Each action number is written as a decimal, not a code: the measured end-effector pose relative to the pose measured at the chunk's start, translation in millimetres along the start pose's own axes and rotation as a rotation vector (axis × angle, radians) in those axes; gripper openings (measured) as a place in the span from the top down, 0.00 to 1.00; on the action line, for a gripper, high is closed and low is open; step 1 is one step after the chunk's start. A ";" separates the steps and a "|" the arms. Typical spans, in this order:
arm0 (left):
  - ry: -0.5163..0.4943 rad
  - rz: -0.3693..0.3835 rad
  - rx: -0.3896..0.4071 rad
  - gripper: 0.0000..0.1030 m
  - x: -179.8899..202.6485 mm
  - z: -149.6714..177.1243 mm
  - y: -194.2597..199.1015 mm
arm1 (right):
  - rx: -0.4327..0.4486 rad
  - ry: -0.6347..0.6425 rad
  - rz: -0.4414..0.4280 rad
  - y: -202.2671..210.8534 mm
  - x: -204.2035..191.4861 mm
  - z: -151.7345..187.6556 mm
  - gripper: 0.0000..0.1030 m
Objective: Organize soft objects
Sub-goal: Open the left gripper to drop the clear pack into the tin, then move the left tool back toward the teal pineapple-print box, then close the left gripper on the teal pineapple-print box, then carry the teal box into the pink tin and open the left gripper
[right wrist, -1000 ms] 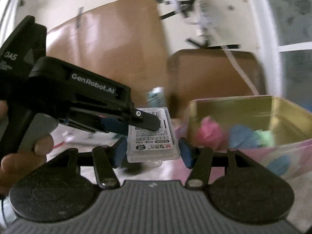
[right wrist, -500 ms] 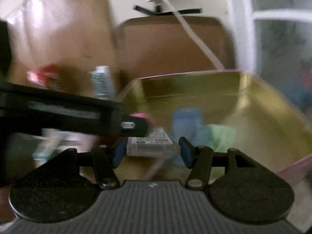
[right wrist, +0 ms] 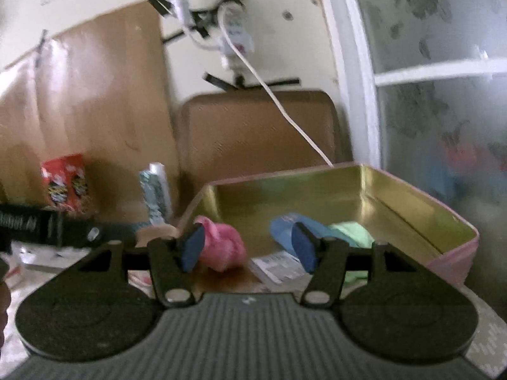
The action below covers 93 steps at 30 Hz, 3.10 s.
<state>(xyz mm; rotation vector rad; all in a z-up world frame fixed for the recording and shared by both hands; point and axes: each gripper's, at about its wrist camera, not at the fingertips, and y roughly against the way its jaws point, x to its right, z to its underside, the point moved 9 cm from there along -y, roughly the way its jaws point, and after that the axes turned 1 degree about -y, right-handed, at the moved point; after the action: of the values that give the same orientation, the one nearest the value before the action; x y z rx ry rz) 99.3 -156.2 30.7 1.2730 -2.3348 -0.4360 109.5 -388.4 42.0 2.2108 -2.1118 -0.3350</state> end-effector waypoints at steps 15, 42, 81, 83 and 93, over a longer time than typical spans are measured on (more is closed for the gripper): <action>0.235 -0.390 0.010 0.22 -193.0 68.8 60.8 | -0.208 0.251 -0.377 -46.2 -196.8 61.7 0.47; 0.269 -0.336 0.025 0.19 -190.3 69.6 64.7 | -0.394 0.436 -0.694 23.8 -224.3 123.9 0.56; 0.240 -0.085 -0.079 0.22 -120.7 92.7 75.4 | -0.343 0.384 -0.584 33.0 -189.9 121.8 0.52; 0.185 -0.134 -0.085 0.20 -108.9 95.0 71.9 | -0.355 0.355 -0.600 33.1 -194.1 122.9 0.63; 0.250 -0.075 -0.071 0.28 -89.6 65.4 66.1 | -0.247 0.262 -0.528 39.6 -176.9 105.1 0.65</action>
<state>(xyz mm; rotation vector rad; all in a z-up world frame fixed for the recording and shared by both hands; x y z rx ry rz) 61.3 -41.4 -14.4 1.3038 -2.0522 -0.3576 43.4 -204.2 -33.0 2.4610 -1.2652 -0.2897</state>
